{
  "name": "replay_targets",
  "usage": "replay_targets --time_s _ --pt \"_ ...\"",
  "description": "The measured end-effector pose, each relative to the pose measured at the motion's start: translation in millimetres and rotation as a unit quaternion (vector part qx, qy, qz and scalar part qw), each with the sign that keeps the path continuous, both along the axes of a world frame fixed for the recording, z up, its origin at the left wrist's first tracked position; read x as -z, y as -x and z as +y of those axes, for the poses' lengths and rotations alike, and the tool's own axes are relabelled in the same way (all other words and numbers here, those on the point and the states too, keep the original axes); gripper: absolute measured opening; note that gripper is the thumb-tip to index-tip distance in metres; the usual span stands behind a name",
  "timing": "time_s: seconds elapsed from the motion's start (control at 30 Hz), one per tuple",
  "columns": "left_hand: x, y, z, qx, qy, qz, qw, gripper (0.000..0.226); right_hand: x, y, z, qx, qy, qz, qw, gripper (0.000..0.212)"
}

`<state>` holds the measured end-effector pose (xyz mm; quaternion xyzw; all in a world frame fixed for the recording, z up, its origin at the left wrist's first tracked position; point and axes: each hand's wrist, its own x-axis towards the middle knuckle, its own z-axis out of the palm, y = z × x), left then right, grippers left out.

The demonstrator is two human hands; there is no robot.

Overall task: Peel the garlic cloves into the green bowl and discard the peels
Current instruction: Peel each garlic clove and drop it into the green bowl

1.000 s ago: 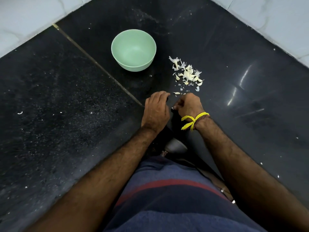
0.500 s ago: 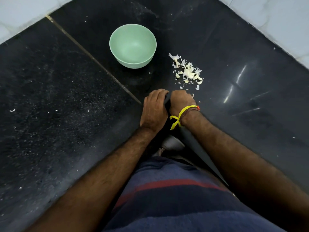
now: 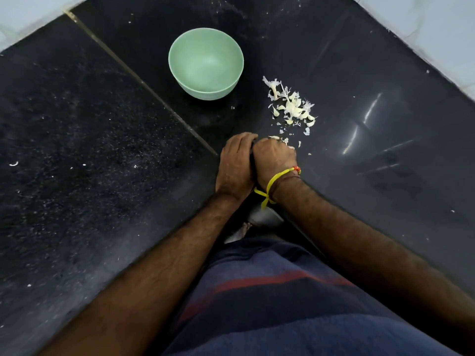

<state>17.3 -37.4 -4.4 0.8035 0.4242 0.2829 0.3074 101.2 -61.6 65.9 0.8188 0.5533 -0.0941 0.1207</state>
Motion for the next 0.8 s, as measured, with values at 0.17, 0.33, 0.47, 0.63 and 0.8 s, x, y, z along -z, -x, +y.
replay_targets --time_s 0.17,0.33,0.47,0.63,0.8 --pt "-7.8 -1.8 0.6 -0.009 0.02 0.01 1.0 0.042 7.6 6.7 -11.1 -0.042 -0.061 -0.081 0.994 0.03" --pt "-12.4 1.1 -4.0 -0.007 -0.004 -0.013 1.0 0.04 3.4 -48.3 -11.4 0.181 -0.098 0.291 0.934 0.006" --pt "-20.4 4.4 -1.0 0.041 0.02 -0.081 0.996 0.023 -6.0 -68.5 -36.1 0.37 -0.172 0.593 0.694 0.013" --pt "-44.4 -0.6 -2.3 0.103 0.079 -0.145 0.981 0.019 -16.7 -74.6 -51.9 0.343 -0.194 0.721 0.57 0.011" --pt "-61.0 -7.5 1.5 0.104 0.181 -0.155 0.966 0.013 -16.9 -81.3 -58.3 0.301 -0.224 0.751 0.544 0.008"
